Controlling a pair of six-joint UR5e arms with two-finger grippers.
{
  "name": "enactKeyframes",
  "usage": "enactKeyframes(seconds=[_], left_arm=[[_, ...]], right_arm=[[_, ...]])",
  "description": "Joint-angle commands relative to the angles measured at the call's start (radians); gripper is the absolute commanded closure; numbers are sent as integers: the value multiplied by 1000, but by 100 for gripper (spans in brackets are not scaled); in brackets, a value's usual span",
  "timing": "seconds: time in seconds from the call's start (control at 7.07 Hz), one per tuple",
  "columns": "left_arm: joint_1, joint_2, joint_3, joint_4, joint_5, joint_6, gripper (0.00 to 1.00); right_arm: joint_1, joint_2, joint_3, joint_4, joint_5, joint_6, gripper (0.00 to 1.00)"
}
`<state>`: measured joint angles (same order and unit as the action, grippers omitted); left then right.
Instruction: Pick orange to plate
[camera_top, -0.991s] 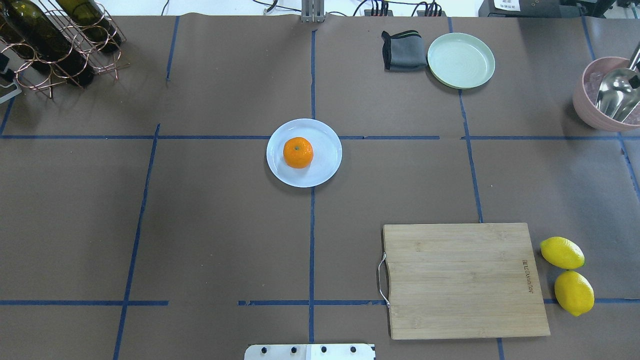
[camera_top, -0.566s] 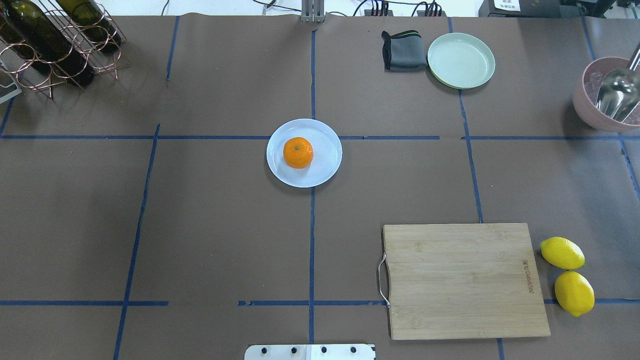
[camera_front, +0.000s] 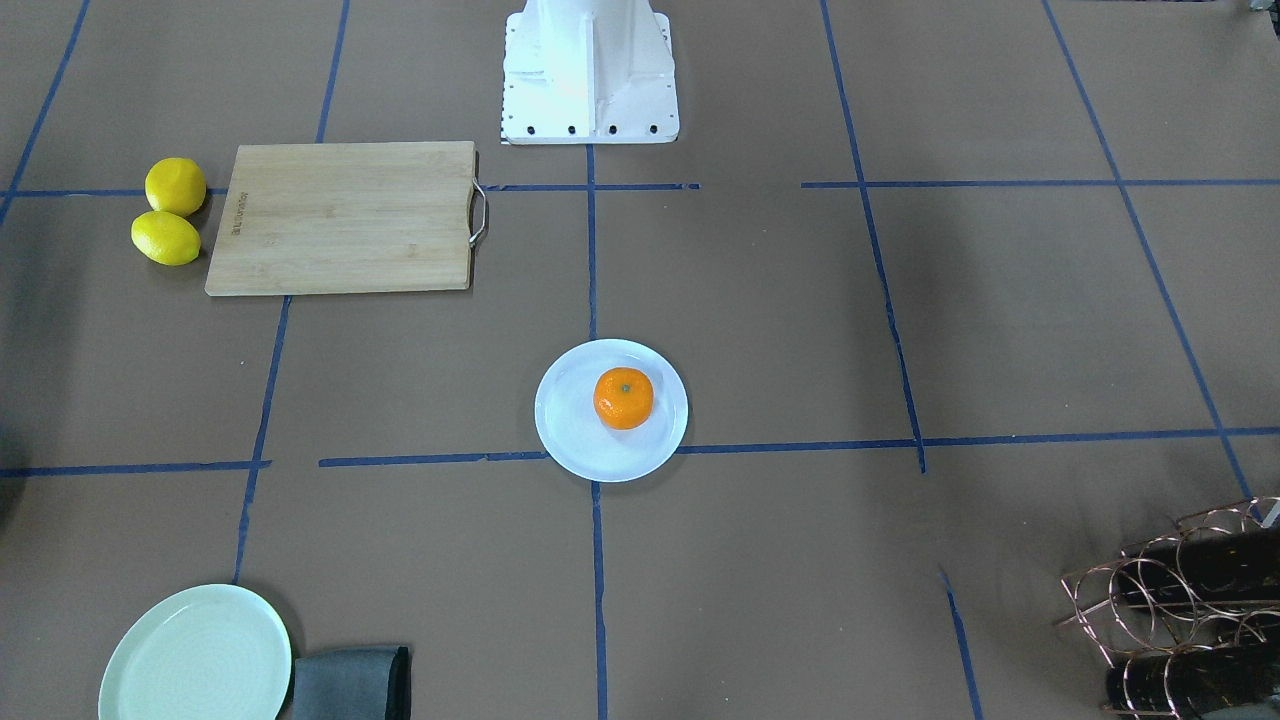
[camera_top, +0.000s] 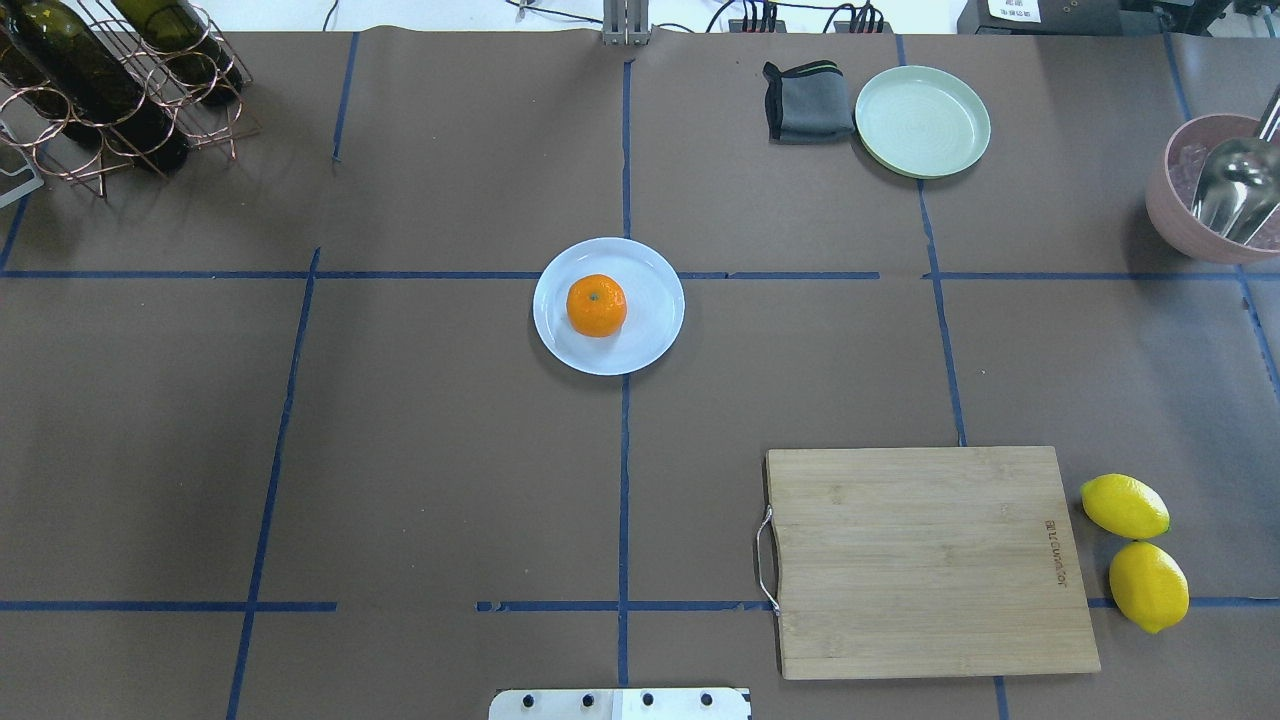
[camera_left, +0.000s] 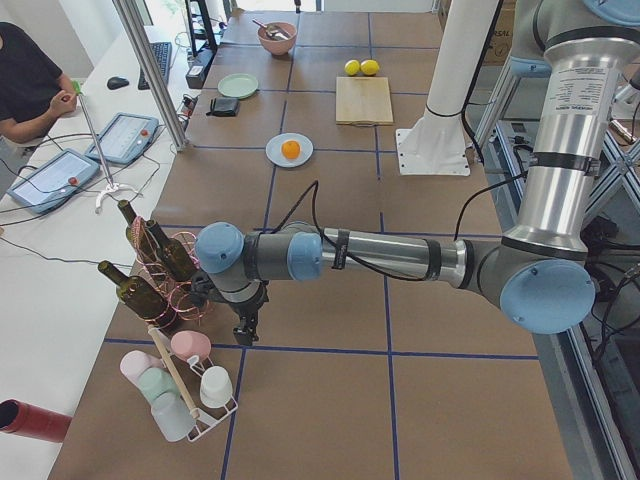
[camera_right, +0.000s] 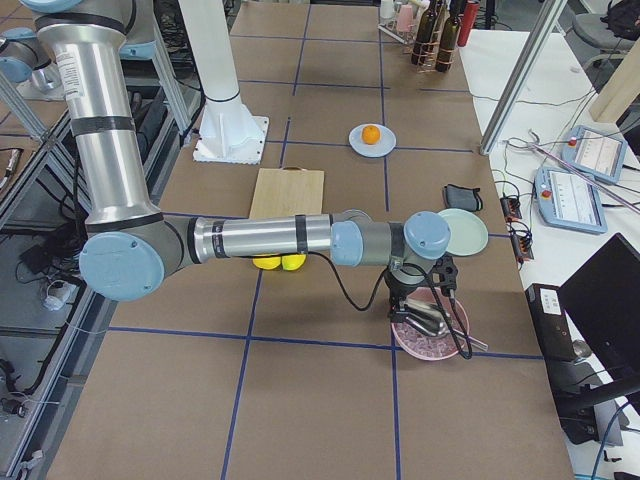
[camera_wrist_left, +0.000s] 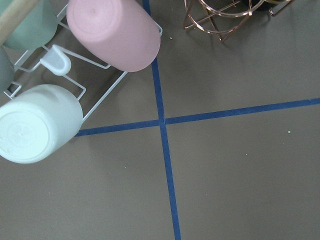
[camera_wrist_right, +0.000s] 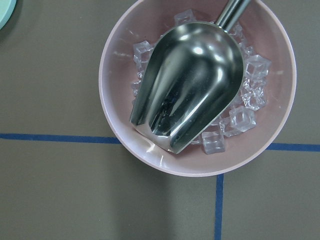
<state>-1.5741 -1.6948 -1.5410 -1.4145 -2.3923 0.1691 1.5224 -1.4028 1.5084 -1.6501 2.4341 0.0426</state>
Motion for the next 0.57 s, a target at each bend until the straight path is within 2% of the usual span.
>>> enactKeyframes(seconds=[0.0,0.42], left_arm=[[-15,38,-19,3,-1,0,0],[-15,50,-17,2,-1,1,0]], right_arm=[[19,1,3,1,-1,-1,0],[47,-10,9,1,-6,-4,0]])
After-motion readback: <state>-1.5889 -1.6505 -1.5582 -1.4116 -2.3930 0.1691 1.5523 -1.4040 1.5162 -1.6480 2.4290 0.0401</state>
